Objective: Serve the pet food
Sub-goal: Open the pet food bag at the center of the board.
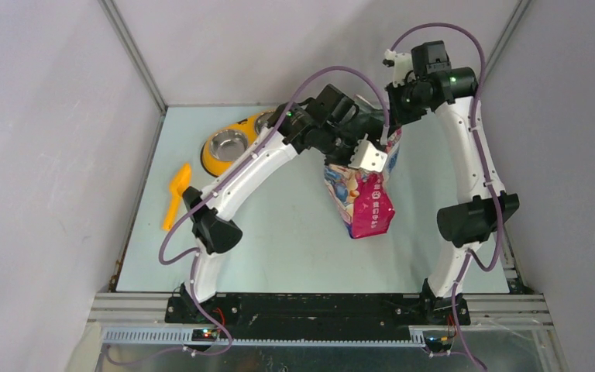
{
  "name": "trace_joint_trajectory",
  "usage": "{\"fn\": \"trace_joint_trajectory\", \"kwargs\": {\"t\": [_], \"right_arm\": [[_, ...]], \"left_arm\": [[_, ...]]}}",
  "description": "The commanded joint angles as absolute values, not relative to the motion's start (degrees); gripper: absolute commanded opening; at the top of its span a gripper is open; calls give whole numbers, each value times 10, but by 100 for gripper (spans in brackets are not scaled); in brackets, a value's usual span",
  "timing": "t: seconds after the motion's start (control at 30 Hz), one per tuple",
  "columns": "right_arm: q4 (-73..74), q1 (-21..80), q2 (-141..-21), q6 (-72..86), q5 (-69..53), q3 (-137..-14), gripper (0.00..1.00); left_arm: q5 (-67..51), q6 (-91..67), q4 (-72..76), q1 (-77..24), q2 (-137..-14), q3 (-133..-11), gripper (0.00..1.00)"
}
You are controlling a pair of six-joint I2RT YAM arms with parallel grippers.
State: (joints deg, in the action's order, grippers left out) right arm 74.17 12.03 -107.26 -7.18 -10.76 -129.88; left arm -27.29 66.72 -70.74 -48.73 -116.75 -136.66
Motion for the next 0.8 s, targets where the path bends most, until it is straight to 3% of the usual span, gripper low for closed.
{"fn": "trace_joint_trajectory", "kwargs": {"t": [0.0, 0.37, 0.43, 0.5, 0.53, 0.67, 0.7, 0.77], "right_arm": [[665, 84, -1050, -66, -114, -1364, 0], [636, 48, -1049, -69, -125, -1382, 0], [637, 58, -1048, -76, -136, -1354, 0], [633, 69, -1042, -85, -138, -1323, 0], [626, 72, -1038, -90, -138, -1312, 0], [603, 83, -1019, -97, -134, -1253, 0], [598, 83, -1016, -98, -133, -1249, 5], [598, 83, -1013, -100, -130, -1246, 22]], "left_arm": [[-311, 606, -602, -507, -1173, -1416, 0], [-270, 537, -513, -508, -1186, -1426, 0], [-263, 546, -525, -508, -1179, -1419, 5], [-254, 554, -537, -508, -1170, -1410, 24], [-246, 555, -540, -508, -1166, -1403, 41], [-219, 554, -552, -507, -1134, -1381, 75], [-214, 553, -554, -507, -1128, -1378, 87], [-197, 548, -557, -505, -1111, -1368, 94]]}}
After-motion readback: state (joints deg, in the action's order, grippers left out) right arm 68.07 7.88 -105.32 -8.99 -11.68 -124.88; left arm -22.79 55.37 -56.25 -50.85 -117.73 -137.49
